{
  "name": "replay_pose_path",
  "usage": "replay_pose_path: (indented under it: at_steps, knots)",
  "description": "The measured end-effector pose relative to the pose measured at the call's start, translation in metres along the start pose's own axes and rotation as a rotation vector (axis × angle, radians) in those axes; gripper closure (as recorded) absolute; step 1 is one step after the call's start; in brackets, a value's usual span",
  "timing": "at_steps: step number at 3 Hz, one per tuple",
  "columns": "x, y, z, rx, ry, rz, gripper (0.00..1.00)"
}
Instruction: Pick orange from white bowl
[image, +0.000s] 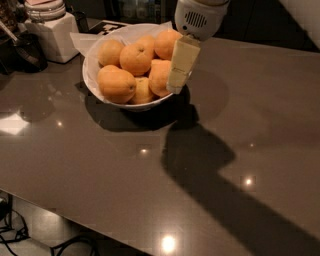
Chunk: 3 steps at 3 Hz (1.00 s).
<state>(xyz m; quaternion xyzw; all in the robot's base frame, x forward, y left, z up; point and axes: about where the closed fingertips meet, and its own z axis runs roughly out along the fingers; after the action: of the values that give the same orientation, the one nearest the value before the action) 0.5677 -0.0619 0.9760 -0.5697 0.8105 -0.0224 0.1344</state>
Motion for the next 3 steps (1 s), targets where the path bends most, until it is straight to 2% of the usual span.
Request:
replay_pose_path:
  at_steps: [1,3]
  knots:
    - [-0.014,-0.003,0.011,-0.014,0.018,-0.012,0.16]
    - [-0.033,-0.007,0.026,-0.026,0.036,-0.031,0.21]
